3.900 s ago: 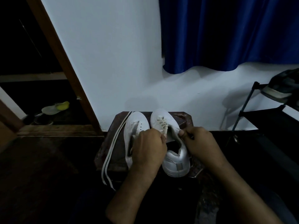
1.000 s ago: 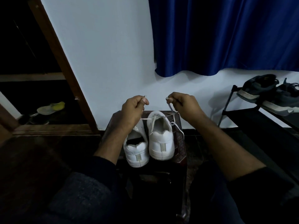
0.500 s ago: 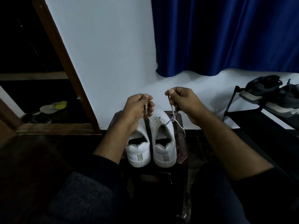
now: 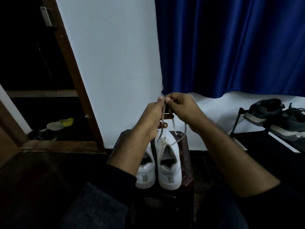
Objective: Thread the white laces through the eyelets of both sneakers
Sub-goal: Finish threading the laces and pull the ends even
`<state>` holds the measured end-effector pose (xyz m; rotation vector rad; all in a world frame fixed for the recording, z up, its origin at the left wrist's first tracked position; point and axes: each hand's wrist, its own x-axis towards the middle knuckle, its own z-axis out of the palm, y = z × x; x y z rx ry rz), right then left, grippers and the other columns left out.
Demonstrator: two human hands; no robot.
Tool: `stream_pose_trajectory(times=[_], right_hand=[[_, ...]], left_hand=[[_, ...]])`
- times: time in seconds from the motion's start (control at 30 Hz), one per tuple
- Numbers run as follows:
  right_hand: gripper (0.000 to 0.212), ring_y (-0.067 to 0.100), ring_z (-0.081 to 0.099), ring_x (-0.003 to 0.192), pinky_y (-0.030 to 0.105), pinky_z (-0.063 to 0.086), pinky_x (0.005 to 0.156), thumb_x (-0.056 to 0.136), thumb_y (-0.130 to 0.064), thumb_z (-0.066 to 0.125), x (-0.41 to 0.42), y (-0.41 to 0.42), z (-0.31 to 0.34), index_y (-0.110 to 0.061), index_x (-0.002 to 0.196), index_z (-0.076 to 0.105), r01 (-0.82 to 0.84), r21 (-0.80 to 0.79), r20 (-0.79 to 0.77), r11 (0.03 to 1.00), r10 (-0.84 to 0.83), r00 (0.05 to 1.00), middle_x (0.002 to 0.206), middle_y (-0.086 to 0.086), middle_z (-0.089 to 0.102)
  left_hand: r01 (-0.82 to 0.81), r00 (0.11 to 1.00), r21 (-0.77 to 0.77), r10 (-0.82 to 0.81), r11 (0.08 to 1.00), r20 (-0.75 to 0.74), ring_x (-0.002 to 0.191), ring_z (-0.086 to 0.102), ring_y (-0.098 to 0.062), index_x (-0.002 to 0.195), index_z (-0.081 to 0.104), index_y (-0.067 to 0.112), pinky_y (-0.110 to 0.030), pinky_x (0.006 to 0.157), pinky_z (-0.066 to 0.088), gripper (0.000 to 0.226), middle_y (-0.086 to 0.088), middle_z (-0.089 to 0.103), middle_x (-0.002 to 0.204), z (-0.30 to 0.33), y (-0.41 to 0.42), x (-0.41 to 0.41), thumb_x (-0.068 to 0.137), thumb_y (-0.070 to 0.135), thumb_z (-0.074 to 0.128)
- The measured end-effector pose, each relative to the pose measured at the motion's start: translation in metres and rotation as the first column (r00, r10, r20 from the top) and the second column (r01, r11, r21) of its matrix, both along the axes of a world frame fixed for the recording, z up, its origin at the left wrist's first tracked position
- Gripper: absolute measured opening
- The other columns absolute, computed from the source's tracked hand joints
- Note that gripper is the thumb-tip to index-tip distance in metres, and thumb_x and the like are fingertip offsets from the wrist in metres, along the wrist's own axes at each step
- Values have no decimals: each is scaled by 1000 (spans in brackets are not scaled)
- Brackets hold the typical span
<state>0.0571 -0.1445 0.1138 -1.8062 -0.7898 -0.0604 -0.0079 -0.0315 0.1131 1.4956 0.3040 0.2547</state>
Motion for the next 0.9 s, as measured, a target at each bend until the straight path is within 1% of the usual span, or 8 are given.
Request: stream_pose_trajectory(times=[0.1, 0.2, 0.3, 0.43, 0.57, 0.63, 0.77, 0.9], right_hand=[[20, 1, 64, 63, 21, 51, 67, 102, -24, 55, -11, -3, -18, -20, 108, 73, -1, -4, 11, 1000, 1, 1000, 73, -4, 72], [19, -1, 54, 53, 17, 43, 56, 103, -26, 55, -24, -9, -35, -23, 104, 74, 51, 18, 29, 999, -52, 998, 62, -6, 65], [20, 2, 54, 53, 24, 44, 56, 103, -27, 54, -32, -15, -54, -26, 98, 73, 81, 55, -15, 995, -80, 997, 62, -3, 64], [21, 0, 56, 54, 21, 43, 61, 103, -25, 55, -40, -21, -79, -24, 93, 73, 29, -7, -61, 1000, -29, 998, 62, -3, 66], [20, 7, 70, 82, 35, 56, 81, 101, -23, 58, -35, -24, -91, -25, 96, 76, -14, -132, -91, 991, 2, 996, 83, -8, 76], [25, 7, 69, 84, 36, 57, 80, 101, -15, 53, -31, -26, -90, -28, 99, 75, 32, -119, -102, 992, -45, 994, 87, -10, 75], [18, 10, 69, 76, 37, 57, 74, 103, -26, 52, -33, -23, -84, -26, 95, 68, 112, 33, -154, 993, -106, 982, 84, -6, 74], [21, 2, 68, 71, 18, 50, 63, 99, -44, 58, -40, -18, -78, -24, 104, 61, 183, 59, -106, 981, -176, 979, 83, -7, 72]], left_hand=[[-46, 999, -158, 47, 986, 2, 80, 69, -18, 102, 71, 15, -34, 67, 48, 42, 1, 75, 80, -12, -1, 2, 110, 43, 40], [-98, 992, -154, 109, 983, 61, 71, 69, -12, 92, 66, 17, -38, 80, 48, 30, 6, 74, 72, -15, 0, 4, 110, 27, 44], [-109, 985, -210, 134, 972, 111, 64, 65, -13, 93, 60, 14, -36, 68, 52, 29, 3, 70, 69, -11, 2, 6, 111, 24, 40], [-93, 986, -212, 120, 973, 117, 50, 47, -11, 85, 53, 15, -26, 50, 44, 34, 3, 48, 58, -12, 2, 5, 112, 26, 36], [-66, 997, -45, 68, 997, 42, 44, 28, -9, 83, 51, 16, -22, 41, 23, 34, 4, 35, 56, -32, -2, -2, 112, 30, 37], [-61, 998, 49, 60, 997, 33, 44, 24, -8, 84, 55, 15, -20, 42, 18, 35, 5, 33, 53, -42, -4, -8, 111, 33, 42], [33, 998, 160, -40, 987, 42, 44, 25, -8, 80, 60, 13, -20, 44, 21, 37, 7, 33, 51, -57, -10, -27, 109, 34, 48], [1, 999, 599, -24, 801, 30, 51, 49, -4, 81, 67, 18, -25, 53, 36, 36, 10, 57, 57, -71, -8, -31, 109, 27, 46]])
